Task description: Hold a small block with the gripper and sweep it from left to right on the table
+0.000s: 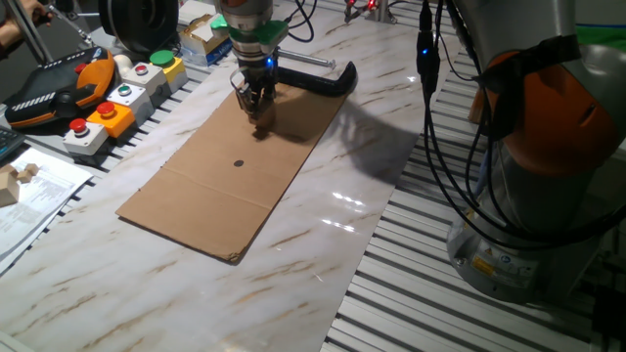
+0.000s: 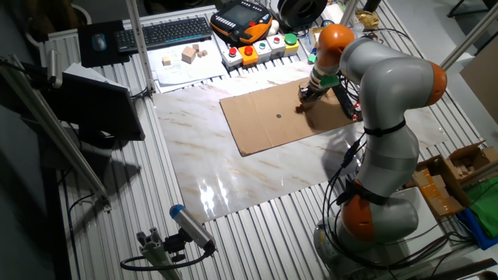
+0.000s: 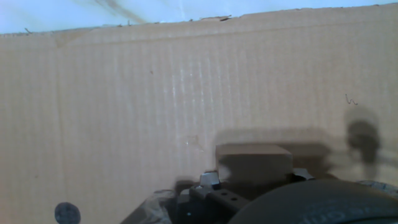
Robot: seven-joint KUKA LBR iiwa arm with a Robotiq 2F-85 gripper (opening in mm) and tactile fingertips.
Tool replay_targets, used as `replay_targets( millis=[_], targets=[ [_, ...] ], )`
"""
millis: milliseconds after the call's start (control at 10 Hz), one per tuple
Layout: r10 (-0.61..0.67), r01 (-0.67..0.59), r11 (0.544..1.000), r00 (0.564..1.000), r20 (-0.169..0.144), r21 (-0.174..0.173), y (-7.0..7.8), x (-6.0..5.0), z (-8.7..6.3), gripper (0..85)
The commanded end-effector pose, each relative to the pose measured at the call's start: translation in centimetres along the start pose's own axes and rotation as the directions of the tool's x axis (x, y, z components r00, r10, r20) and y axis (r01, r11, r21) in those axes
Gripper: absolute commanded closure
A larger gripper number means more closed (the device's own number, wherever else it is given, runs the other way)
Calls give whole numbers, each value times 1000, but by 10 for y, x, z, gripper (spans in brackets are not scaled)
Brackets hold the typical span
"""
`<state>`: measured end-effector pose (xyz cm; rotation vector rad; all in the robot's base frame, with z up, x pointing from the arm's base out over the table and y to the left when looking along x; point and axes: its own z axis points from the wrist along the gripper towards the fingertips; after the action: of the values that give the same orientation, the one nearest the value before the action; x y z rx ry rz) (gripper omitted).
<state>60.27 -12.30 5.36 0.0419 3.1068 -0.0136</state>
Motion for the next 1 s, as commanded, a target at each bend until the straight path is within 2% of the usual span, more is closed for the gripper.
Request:
replay_targets(
  millis=[0,900],
  targets=[
    [2,-2,1000,1000,0,-2,1,0,0,843],
    [3,-3,1000,1000,3,4,13,2,0,843]
  ],
)
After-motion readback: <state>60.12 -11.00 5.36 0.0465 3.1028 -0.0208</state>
